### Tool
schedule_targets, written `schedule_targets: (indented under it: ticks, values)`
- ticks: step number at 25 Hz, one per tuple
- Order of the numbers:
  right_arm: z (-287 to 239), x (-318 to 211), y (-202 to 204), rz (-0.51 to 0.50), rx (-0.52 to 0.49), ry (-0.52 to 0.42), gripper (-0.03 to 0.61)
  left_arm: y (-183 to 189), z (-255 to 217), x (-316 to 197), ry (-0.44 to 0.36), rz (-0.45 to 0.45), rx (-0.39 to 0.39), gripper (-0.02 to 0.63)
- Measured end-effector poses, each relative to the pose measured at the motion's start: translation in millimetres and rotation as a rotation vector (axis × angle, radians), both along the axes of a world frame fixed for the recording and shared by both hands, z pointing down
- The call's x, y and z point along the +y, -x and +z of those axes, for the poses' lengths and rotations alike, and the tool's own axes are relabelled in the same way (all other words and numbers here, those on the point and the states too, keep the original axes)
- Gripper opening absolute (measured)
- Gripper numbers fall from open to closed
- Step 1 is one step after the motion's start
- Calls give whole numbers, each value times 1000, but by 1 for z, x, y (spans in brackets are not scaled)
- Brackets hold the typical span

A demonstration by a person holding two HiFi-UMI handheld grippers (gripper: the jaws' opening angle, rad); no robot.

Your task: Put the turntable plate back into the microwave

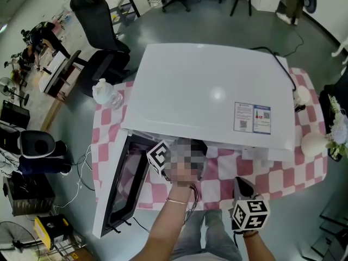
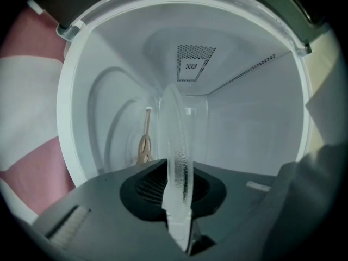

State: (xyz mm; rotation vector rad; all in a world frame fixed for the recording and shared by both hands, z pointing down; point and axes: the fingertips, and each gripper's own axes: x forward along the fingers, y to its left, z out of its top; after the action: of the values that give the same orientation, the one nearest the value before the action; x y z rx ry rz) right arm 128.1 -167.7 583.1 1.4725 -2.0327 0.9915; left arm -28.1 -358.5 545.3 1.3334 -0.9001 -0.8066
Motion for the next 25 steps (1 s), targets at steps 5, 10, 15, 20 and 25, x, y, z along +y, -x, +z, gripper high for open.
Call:
schedule_targets:
  ticks: [5,10,15,20,25]
  values:
    - [-1,1,2,-2,-4,0,9,-2,0,-1,10,44,-55,37]
    - [0,2,5,-9,-10,-1,9,-1,3,1,27,54,-67,91]
    - [1,4,6,-10,-8,4,9,-6,-4,-4,-38,116,-127,231]
    - [-2,4,7,-10,-8,-2,9,-9,-10,-6,-39,148,-151,349]
    - [-6,4,8,-8,-7,-9,9,-13,-13,-8,-52,191,-206,467]
